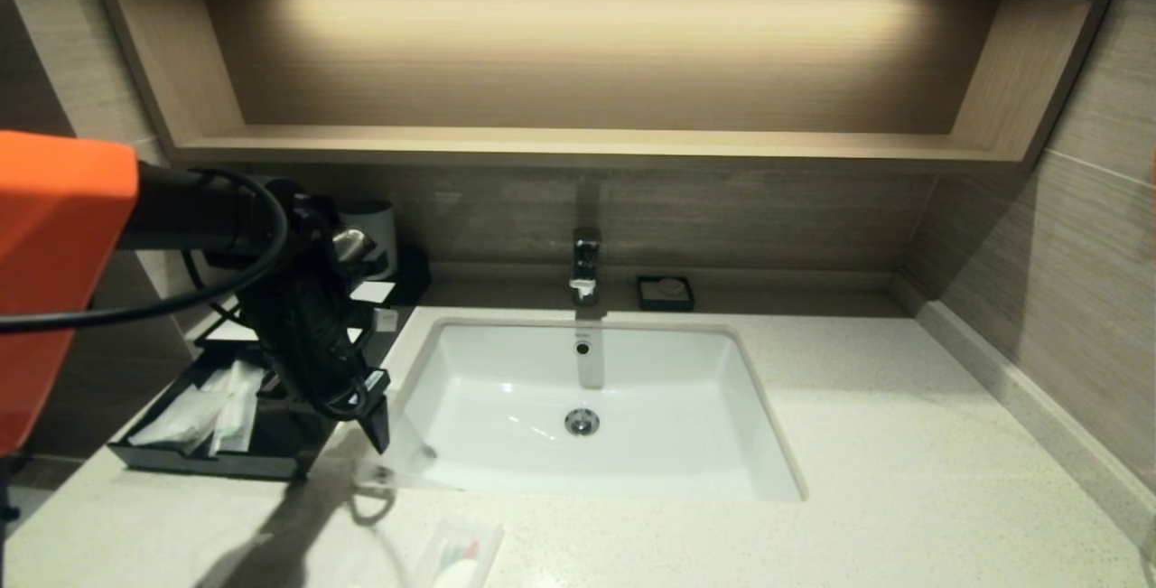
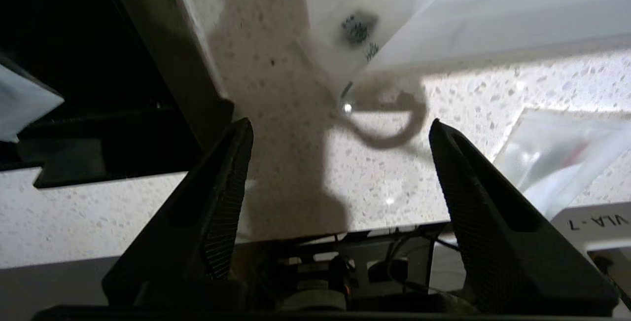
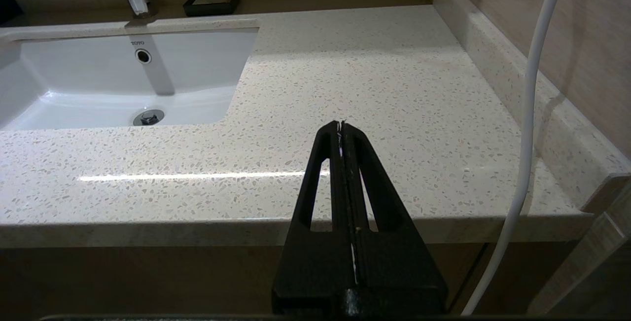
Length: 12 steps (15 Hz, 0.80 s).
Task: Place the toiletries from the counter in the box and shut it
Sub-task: Pick up the bathroom toiletry
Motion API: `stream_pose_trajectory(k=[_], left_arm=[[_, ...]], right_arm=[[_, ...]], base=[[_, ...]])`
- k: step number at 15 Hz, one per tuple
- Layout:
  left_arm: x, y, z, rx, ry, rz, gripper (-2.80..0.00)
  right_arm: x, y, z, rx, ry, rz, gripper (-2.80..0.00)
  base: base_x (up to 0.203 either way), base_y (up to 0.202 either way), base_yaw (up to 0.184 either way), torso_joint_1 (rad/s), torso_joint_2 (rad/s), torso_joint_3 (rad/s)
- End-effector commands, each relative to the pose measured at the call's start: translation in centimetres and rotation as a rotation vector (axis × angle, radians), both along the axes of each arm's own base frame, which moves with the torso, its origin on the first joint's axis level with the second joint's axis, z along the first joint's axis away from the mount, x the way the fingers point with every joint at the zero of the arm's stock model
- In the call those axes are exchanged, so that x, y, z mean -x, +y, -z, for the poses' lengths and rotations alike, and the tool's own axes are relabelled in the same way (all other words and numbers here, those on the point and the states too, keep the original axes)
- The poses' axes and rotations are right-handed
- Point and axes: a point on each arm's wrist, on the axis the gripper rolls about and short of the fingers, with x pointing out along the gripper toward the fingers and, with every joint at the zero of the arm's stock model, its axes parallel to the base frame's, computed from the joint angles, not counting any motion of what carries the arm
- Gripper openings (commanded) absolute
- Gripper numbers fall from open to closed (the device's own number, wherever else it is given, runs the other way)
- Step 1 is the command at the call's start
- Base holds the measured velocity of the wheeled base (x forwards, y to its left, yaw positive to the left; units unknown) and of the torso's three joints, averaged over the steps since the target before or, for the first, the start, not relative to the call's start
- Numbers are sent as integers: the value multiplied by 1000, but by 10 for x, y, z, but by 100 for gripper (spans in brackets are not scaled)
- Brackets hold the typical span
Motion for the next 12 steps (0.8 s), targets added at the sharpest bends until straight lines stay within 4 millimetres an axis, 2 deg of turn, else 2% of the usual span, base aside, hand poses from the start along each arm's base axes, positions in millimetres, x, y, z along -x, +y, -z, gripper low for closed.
stream_pose_trajectory(k=[1,6,12], left_arm=[[10,1,-5,-5,49,-5,0],[19,3,13,-3,98,-10,0],[11,1,24,9,33,-27,0]], right_arm=[[0,0,0,0,1,-1,-280],[0,0,0,0,1,-1,-280],[0,0,0,0,1,0,-280]], base=[[0,0,0,0,0,0],[0,0,0,0,0,0],[0,0,0,0,0,0]])
